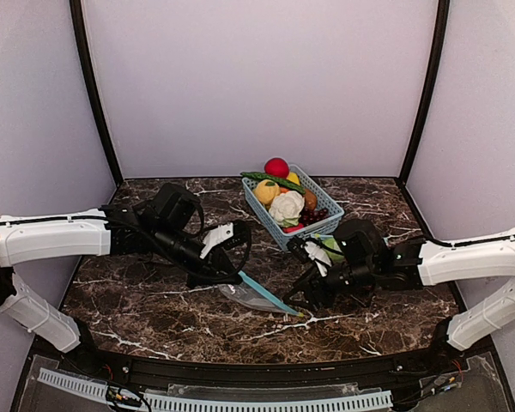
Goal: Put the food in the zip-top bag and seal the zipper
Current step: Pass from the left arm to the right
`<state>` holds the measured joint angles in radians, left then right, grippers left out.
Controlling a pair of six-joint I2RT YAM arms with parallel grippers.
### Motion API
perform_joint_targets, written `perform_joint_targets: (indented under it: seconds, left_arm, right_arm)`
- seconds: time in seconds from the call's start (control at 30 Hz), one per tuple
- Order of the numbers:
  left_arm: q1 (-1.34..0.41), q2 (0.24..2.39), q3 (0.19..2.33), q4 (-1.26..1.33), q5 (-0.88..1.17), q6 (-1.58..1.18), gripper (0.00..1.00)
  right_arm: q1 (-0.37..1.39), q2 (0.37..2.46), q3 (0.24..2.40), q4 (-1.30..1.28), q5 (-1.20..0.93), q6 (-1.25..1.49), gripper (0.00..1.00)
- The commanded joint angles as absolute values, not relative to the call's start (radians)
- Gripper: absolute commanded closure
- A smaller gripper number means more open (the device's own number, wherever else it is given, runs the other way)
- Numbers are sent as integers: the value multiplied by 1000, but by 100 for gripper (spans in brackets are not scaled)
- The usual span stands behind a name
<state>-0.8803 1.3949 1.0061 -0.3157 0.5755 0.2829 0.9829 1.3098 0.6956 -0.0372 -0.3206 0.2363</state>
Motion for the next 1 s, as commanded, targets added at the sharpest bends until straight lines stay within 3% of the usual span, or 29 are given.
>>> perform_joint_targets:
  seconds: [0.0,0.97]
  left_arm:
    - [-886,1370,1013,-342,566,299,99]
    - [-887,1367,1013,-341,561,301,99]
  right_arm:
    - [976,1332,723,-4,-327,217,41]
    - [948,1413,769,-5,-371,189,42]
